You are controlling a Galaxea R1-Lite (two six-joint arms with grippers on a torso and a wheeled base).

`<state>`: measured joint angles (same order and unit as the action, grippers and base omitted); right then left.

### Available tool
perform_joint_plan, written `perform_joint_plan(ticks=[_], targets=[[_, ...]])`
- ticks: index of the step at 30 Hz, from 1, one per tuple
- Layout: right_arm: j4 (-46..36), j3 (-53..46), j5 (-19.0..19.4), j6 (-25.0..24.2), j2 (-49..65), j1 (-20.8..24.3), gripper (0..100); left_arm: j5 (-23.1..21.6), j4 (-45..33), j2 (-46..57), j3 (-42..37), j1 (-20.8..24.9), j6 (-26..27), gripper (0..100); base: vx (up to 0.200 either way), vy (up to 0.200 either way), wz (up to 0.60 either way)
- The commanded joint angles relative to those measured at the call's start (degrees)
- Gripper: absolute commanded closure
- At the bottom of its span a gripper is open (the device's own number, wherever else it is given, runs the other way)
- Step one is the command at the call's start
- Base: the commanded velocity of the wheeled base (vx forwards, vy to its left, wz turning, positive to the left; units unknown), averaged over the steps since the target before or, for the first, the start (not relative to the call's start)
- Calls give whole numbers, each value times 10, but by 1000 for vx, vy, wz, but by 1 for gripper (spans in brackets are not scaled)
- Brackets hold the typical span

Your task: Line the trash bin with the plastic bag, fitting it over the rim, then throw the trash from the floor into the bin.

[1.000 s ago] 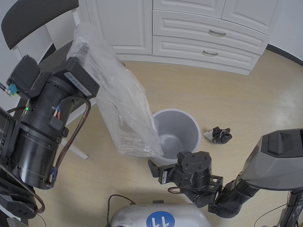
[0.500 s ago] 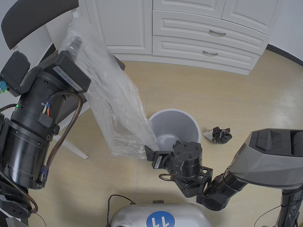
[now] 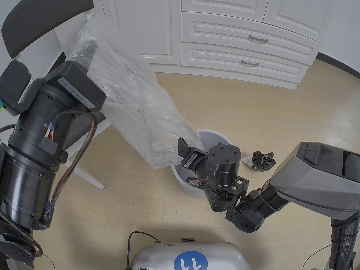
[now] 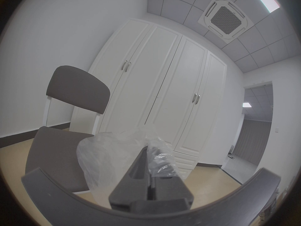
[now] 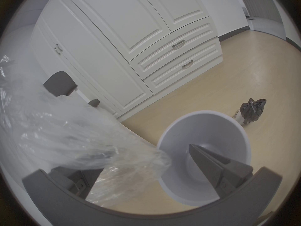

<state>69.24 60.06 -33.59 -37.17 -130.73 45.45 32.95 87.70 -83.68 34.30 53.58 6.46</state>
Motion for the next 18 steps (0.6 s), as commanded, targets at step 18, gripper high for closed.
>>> perform_joint_plan(ticks=[18], targets=[[1, 0, 3, -14, -10, 6, 0, 0, 0, 16, 6, -1, 5, 100, 0, 0, 0]])
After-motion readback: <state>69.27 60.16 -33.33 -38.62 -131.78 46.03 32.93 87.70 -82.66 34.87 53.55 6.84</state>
